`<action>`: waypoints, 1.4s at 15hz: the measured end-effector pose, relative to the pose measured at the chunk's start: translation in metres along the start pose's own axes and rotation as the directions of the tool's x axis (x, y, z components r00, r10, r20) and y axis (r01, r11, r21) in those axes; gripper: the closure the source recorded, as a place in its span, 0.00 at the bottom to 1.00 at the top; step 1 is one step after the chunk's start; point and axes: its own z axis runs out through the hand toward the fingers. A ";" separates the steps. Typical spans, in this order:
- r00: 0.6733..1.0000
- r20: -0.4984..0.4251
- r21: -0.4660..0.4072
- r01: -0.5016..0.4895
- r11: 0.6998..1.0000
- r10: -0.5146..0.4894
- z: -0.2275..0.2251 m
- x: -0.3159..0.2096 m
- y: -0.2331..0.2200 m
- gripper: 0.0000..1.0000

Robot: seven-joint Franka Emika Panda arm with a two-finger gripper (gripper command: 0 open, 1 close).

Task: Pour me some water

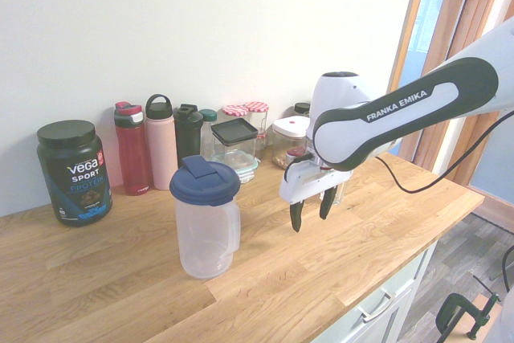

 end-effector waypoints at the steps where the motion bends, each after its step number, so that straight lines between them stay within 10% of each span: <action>1: 1.000 0.002 -0.003 0.000 1.000 0.000 0.001 0.000 0.000 0.00; 14: 0.983 -0.139 0.143 0.142 0.979 -0.123 -0.144 -0.144 -0.018 0.00; 21: 0.961 -0.240 0.256 0.196 0.947 -0.134 -0.121 -0.207 -0.082 0.00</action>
